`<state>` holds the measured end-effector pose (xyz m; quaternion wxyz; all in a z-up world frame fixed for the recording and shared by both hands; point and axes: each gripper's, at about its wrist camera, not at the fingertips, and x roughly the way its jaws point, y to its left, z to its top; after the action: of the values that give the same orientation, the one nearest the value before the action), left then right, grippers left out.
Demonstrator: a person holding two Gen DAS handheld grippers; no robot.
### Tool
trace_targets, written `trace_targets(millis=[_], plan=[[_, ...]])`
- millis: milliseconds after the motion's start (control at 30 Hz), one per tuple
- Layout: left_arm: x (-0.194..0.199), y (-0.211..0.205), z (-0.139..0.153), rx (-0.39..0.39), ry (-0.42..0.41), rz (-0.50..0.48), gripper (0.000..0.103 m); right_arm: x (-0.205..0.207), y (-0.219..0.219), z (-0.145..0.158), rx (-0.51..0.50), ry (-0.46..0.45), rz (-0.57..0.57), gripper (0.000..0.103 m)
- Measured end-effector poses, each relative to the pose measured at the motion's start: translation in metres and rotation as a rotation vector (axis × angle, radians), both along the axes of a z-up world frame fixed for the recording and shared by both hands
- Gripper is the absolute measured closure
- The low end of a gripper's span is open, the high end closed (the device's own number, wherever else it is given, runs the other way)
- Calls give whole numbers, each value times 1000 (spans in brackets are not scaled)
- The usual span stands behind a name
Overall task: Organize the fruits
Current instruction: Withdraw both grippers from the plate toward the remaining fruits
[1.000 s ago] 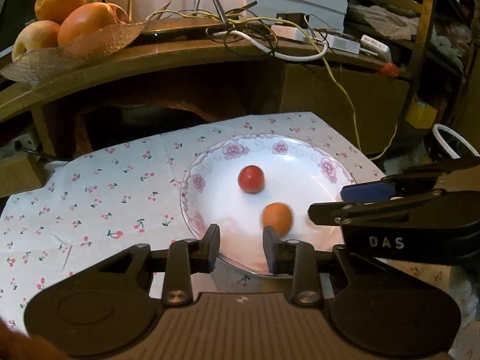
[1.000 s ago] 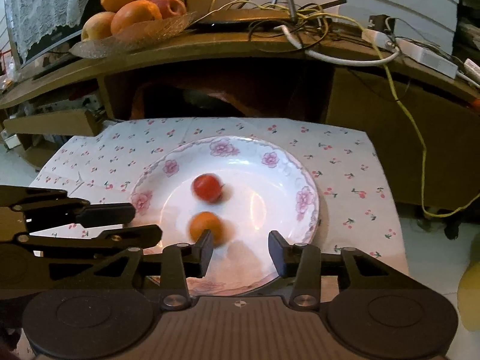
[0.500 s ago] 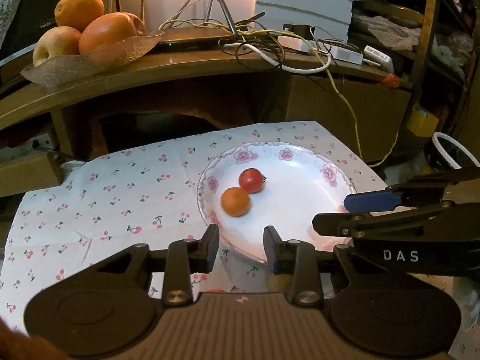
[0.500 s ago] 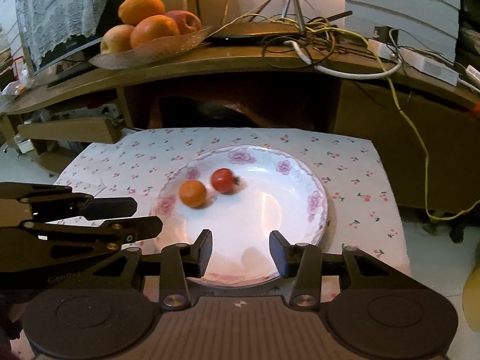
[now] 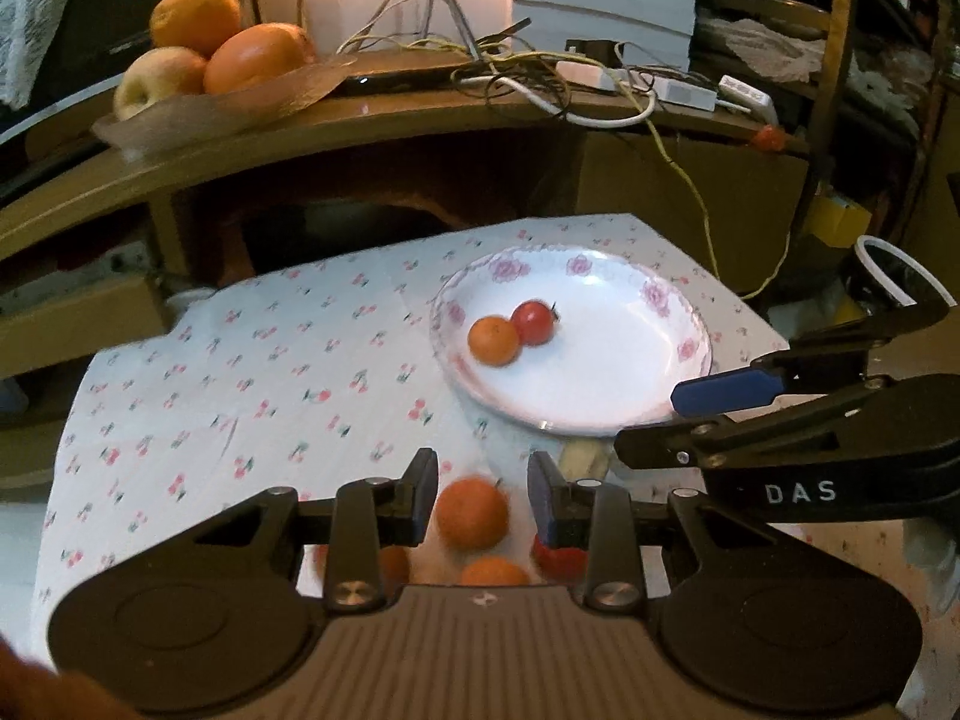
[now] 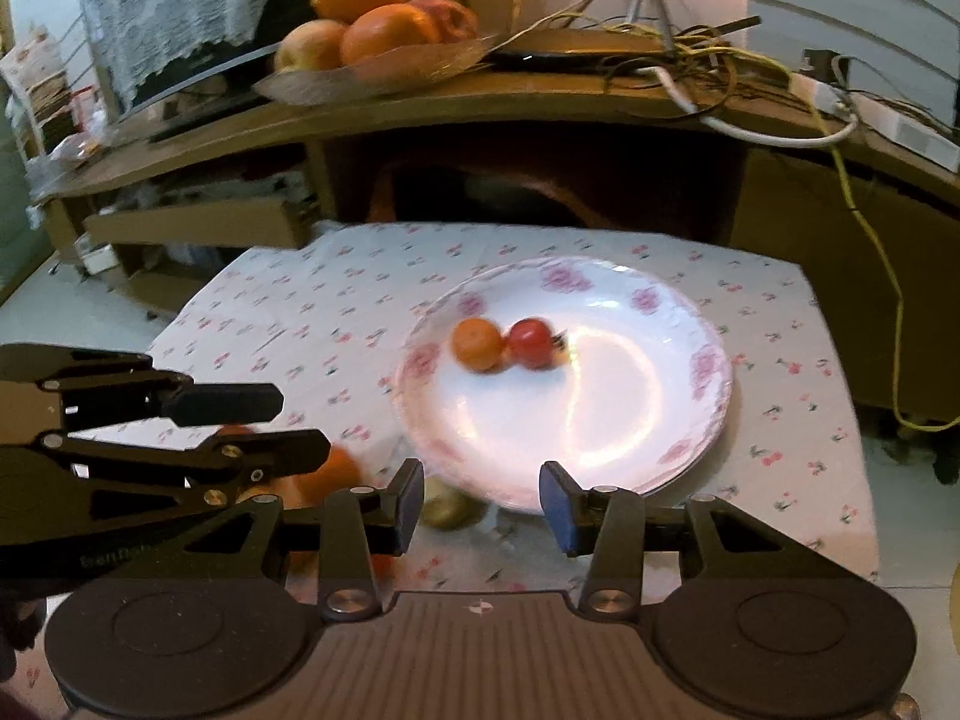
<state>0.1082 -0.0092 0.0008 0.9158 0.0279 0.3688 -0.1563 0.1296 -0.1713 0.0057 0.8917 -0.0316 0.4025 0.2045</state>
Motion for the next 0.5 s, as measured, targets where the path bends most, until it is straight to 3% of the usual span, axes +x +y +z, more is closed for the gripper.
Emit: trace_targets(millis=[300,500], plan=[[-30,29,-7,-1,46,34,60,-20,20,-7,-27,32,162,54],[-33,27,-13,13,54,-8,60,-22,35,-18,-76,33,229,54]])
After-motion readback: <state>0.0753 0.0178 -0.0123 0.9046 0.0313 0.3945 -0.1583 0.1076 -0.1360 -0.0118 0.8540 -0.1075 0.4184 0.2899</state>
